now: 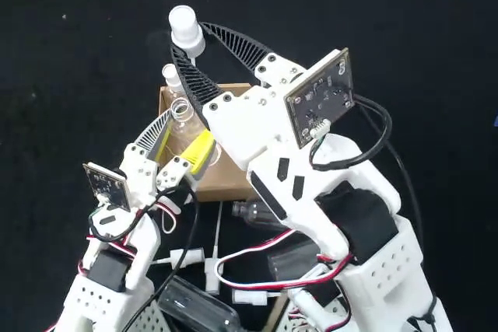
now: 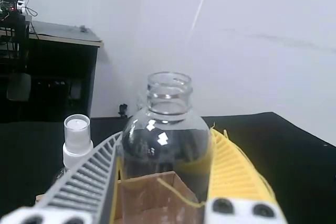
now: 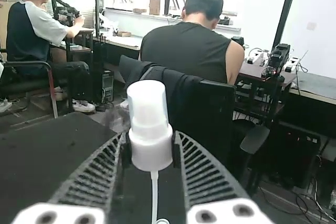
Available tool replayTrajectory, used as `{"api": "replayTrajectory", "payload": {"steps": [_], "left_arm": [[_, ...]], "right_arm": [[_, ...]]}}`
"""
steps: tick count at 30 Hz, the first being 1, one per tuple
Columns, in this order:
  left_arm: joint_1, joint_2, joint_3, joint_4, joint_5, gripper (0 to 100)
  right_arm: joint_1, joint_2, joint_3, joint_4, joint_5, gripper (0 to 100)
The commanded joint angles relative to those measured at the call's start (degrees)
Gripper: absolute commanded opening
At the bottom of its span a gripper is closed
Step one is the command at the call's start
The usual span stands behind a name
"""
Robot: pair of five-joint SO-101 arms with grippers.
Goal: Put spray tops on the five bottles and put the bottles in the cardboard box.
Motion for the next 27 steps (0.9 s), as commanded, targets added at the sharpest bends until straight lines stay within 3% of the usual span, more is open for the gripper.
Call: {"api": "replayTrajectory", "payload": {"steps": [1, 4, 8, 27], "left_arm": [[-0.4, -1.1, 0.9, -1.1, 0.0, 3], [-0.4, -1.1, 0.9, -1.1, 0.0, 3], [-0.4, -1.1, 0.9, -1.1, 0.0, 3], [-0.4, -1.1, 0.9, -1.1, 0.0, 3]], "right_arm": [[-0.7, 0.1, -1.3, -0.2, 0.4, 1.5], [-0.8, -1.0, -2.7, 0.3, -0.7, 1.5], [-1.6, -3.4, -2.2, 0.2, -8.4, 1.6], [-2.6, 1.5, 2.2, -3.5, 2.2, 1.5]]}}
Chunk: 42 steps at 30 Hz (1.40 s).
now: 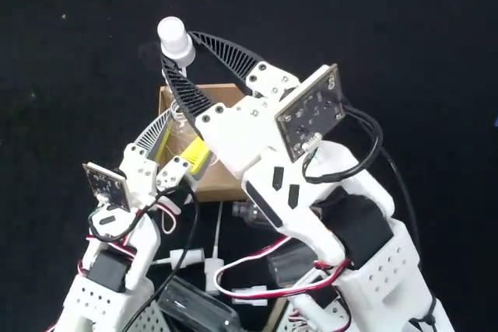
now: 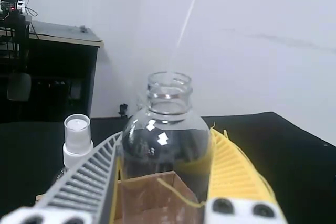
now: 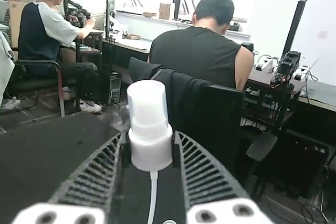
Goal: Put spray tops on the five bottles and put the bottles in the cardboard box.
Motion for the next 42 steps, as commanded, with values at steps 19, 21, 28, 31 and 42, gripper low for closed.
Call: {"api": "replayTrajectory", "payload": {"steps": [19, 21, 28, 31, 42], "left_arm": [[-0.5, -1.1, 0.9, -1.1, 0.0, 3], [-0.7, -1.1, 0.9, -0.9, 0.0, 3], [-0.8, -1.1, 0.9, -1.0, 0.0, 3], [-0.8, -1.1, 0.9, -1.0, 0.0, 3], [-0.8, -1.1, 0.9, -1.1, -0.1, 3]], "right_arm": [[-1.3, 11.6, -6.4, 19.2, 0.7, 1.5], [-1.2, 11.5, -4.6, 18.6, 0.6, 1.5], [-1.1, 8.0, -1.9, 19.3, 0.7, 1.5], [-0.7, 5.7, 0.7, 19.1, 0.8, 1.5], [4.9, 1.5, 6.0, 19.3, 0.8, 1.8]]}}
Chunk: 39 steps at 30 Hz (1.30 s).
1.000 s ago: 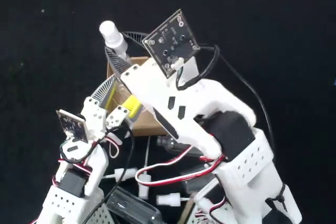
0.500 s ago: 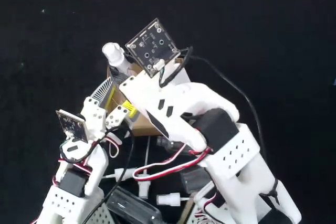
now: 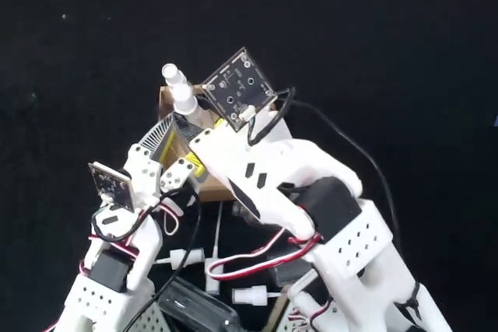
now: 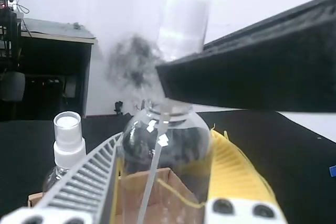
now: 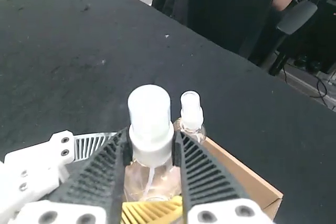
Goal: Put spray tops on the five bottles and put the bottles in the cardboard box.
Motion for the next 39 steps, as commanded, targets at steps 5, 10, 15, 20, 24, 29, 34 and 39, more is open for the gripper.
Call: {"api": "replayTrajectory", "payload": {"steps": [5, 10, 15, 20, 24, 29, 34, 39], "left_arm": [[-1.3, -1.1, 0.9, -1.1, -0.3, 3], [-1.3, -1.1, 0.9, -1.1, -0.3, 3], [-1.3, -1.1, 0.9, -1.1, -0.3, 3], [-1.3, -1.1, 0.9, -1.1, -0.2, 3], [-1.3, -1.1, 0.9, -1.2, -0.2, 3], [-1.3, -1.1, 0.9, -1.1, -0.2, 3], [-1.1, -1.1, 0.9, -0.9, -0.2, 3], [-1.1, -0.9, 0.9, -0.4, -0.2, 3]], "right_arm": [[3.3, -5.4, -0.1, 0.3, 0.5, 1.8], [3.1, -4.5, -0.1, 1.1, 0.5, 2.3], [3.0, -1.3, -0.4, 1.1, 0.5, 13.2], [3.0, -0.1, -1.9, 1.1, 0.5, 13.3], [2.4, -0.2, -6.4, 4.3, 0.5, 13.3], [1.9, -0.5, -13.1, 11.0, 0.5, 13.1], [13.8, -0.6, -11.7, 13.2, 0.5, 13.1], [27.9, -0.6, -3.6, 12.3, 0.5, 13.1]]}}
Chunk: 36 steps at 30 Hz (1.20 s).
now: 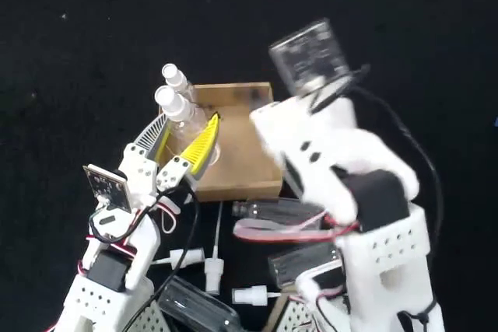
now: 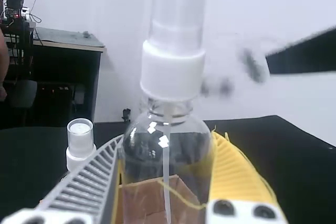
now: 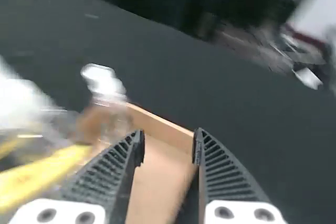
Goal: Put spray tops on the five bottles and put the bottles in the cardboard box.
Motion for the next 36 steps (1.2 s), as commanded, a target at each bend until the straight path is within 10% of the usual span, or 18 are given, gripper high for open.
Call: {"api": "replayTrajectory", "payload": {"steps": [1, 16, 27, 36], "left_arm": [[-0.1, -0.9, 0.9, 0.6, -0.2, 3], [-6.3, -0.7, 0.9, 7.8, -0.5, 3], [-29.1, -0.6, 0.9, -5.8, -0.6, 3], [-29.9, 0.2, 0.9, -13.4, -0.6, 3]], "right_arm": [[12.1, 0.1, 6.6, -0.6, 0.4, 13.1], [23.1, 0.2, 54.4, -49.7, -0.2, 13.1], [23.0, 0.7, 56.0, -51.4, -0.2, 13.1], [23.0, 0.7, 56.0, -51.4, -0.2, 13.1]]}}
